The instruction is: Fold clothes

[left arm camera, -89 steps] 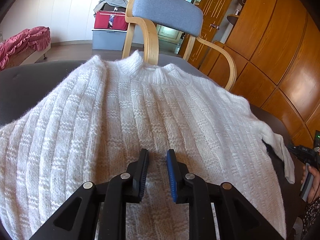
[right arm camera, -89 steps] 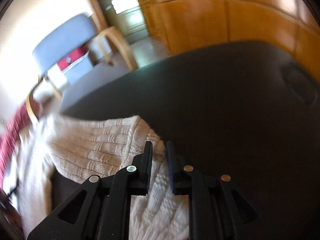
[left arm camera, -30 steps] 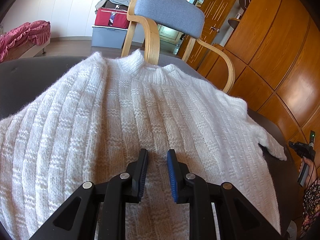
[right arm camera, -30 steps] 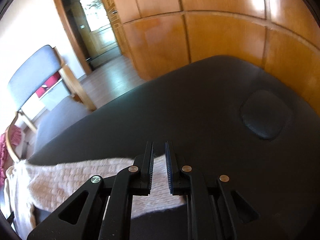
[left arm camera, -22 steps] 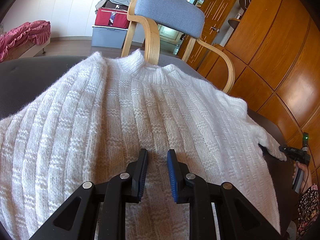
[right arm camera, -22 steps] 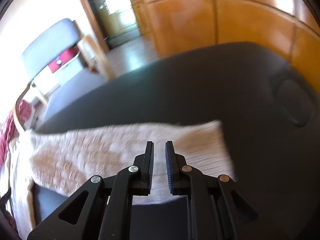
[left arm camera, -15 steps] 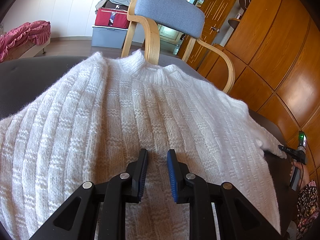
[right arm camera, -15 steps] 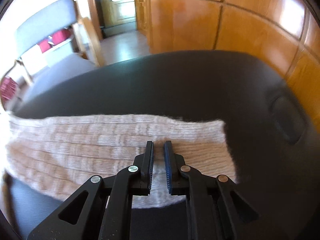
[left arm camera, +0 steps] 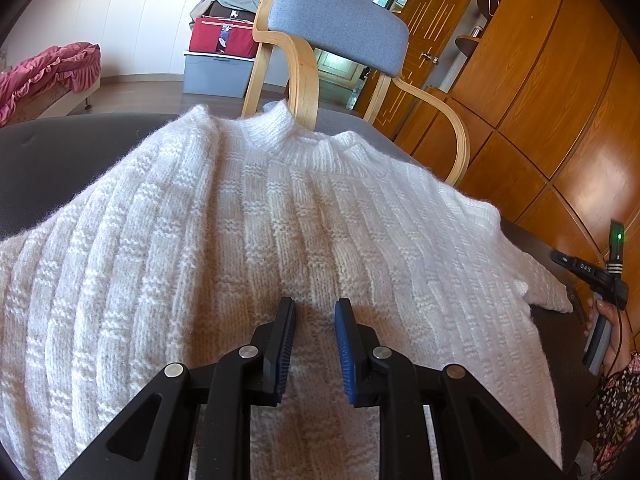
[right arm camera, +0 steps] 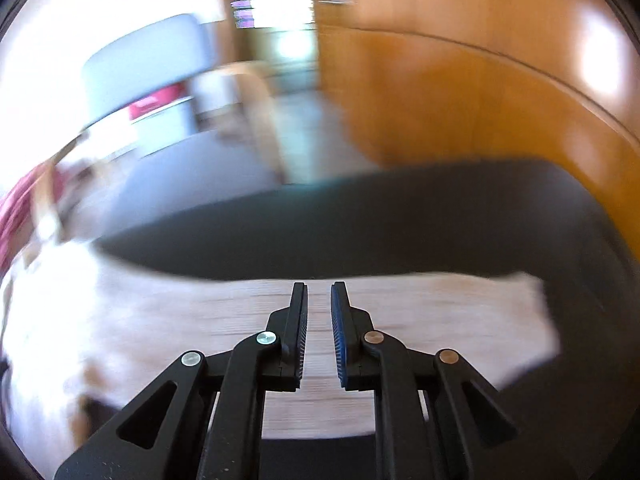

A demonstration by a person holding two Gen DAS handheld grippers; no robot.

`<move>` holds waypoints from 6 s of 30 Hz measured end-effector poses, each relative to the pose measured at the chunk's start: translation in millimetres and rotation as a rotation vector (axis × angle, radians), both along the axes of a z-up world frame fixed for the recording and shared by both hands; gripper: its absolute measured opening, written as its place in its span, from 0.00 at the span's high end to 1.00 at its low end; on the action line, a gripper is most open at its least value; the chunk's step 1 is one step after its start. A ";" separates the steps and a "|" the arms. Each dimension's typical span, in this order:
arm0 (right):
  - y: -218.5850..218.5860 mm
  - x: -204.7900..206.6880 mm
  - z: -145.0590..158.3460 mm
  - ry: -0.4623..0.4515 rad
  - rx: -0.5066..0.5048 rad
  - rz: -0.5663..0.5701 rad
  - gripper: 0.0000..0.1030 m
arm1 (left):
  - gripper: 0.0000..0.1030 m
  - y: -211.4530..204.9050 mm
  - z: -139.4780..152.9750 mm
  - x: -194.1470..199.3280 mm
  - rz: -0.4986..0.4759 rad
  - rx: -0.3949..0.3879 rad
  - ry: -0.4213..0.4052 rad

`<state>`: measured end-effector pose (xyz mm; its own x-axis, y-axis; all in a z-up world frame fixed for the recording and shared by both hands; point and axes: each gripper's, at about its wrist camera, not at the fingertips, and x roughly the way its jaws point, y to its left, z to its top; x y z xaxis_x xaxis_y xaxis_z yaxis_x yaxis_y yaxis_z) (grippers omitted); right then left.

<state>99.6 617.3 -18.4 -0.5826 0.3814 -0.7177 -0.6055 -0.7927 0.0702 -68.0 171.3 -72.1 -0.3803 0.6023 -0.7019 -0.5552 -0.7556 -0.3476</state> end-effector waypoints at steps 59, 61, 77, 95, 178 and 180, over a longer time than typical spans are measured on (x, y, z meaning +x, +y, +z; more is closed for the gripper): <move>-235.0 -166.8 -35.5 0.032 -0.061 0.393 0.59 | 0.81 38.4 3.5 -74.3 0.099 -0.210 0.123; -236.5 -166.6 -35.8 0.021 -0.053 0.395 0.59 | 0.81 39.5 2.4 -75.8 0.095 -0.220 0.134; -244.9 -175.2 -36.9 0.004 -0.021 0.421 0.52 | 0.78 11.8 11.1 -80.0 0.155 -0.183 0.075; -281.8 -177.6 -39.4 -0.022 0.039 0.639 0.49 | 0.74 -2.5 15.7 -59.2 0.094 -0.242 0.137; -277.5 -181.7 -40.5 -0.021 0.003 0.633 0.44 | 0.96 -247.7 48.3 -203.0 0.730 -0.734 0.269; -277.4 -181.7 -40.3 -0.020 0.001 0.634 0.44 | 0.95 -249.9 41.6 -217.3 0.730 -0.772 0.266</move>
<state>-82.1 339.9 -58.8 -0.6822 -0.0327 -0.7305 -0.0198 -0.9978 0.0632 -285.3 -78.7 -30.5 -0.6620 -0.3969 -0.6358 0.1277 -0.8956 0.4261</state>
